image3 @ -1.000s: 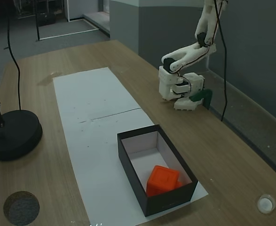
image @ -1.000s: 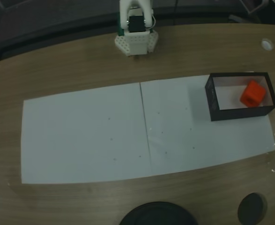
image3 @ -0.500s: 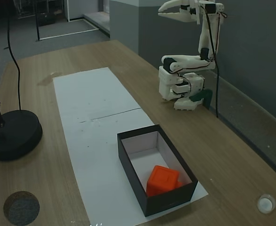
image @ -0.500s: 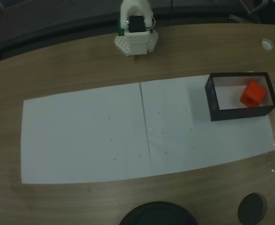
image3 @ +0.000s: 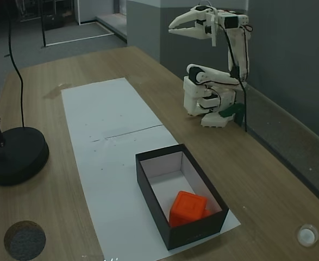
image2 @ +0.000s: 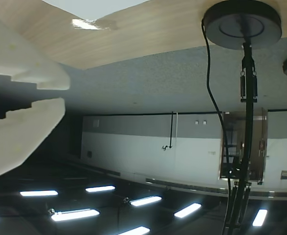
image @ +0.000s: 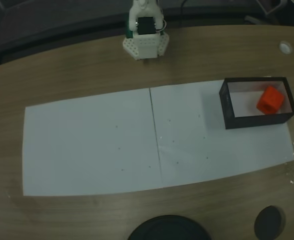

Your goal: Grab a orange square and put it in the box.

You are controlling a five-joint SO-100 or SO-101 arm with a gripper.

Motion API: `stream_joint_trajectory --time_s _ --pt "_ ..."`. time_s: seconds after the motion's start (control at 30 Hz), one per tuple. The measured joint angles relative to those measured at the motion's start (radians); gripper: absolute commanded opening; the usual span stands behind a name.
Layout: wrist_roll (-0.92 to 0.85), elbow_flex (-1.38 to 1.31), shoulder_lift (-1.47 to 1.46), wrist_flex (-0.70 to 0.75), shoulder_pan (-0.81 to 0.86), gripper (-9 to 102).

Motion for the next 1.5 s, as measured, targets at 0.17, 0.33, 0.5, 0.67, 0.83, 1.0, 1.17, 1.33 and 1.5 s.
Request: stream_joint_trajectory --time_s 0.17,0.33,0.5,0.67,0.83,1.0,1.17,1.33,1.5 --pt "0.005 0.268 0.000 -0.107 -0.003 0" --pt "0.002 0.571 0.000 -0.242 -0.028 0" --pt "0.002 0.847 0.000 -0.328 -0.048 0" --pt "0.002 1.009 0.000 -0.353 -0.054 0" --pt "0.002 1.019 0.000 -0.353 -0.055 0" --pt "0.002 1.017 0.000 -0.253 -0.052 0" --pt "0.002 1.003 0.000 -0.181 -0.052 0" --pt "0.002 1.003 0.000 -0.179 -0.052 0" --pt "0.002 1.003 0.000 -0.179 -0.052 0"
